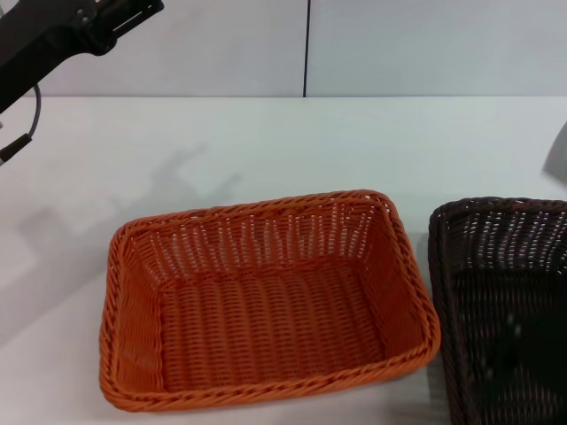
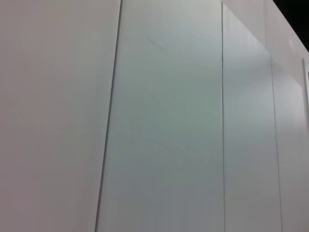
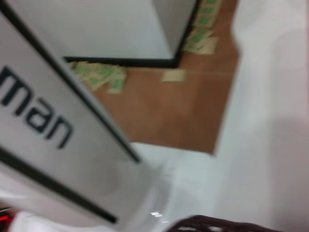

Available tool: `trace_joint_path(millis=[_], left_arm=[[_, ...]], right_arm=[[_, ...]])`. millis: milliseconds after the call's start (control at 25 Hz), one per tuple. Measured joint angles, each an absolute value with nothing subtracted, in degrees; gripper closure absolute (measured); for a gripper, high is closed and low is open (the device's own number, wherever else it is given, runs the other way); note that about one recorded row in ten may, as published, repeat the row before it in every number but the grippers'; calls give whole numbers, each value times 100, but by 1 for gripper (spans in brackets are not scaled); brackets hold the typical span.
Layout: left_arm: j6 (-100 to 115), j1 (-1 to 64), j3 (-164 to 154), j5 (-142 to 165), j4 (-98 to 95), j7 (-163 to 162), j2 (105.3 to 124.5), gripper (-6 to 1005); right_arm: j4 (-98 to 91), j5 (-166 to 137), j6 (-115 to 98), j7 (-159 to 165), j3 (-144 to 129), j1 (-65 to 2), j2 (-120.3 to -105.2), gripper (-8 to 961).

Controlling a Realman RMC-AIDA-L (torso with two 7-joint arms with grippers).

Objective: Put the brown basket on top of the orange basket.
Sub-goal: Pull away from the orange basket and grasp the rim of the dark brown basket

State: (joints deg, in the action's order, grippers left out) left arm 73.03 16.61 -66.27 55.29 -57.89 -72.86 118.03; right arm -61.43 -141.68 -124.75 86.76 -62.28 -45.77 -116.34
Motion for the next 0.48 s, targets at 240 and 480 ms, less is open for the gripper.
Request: trace_joint_path(millis=[240, 480], left_arm=[[7303, 1696, -6618, 5513, -5755, -7285, 11803, 188], [7303, 1765, -6573, 5517, -5614, -7278, 11804, 193]], right_arm=[[-7059, -14260, -12445, 8778, -5316, -4541, -11335, 412], [-7475, -14598, -12071, 8829, -4932, -4549, -11181, 413]])
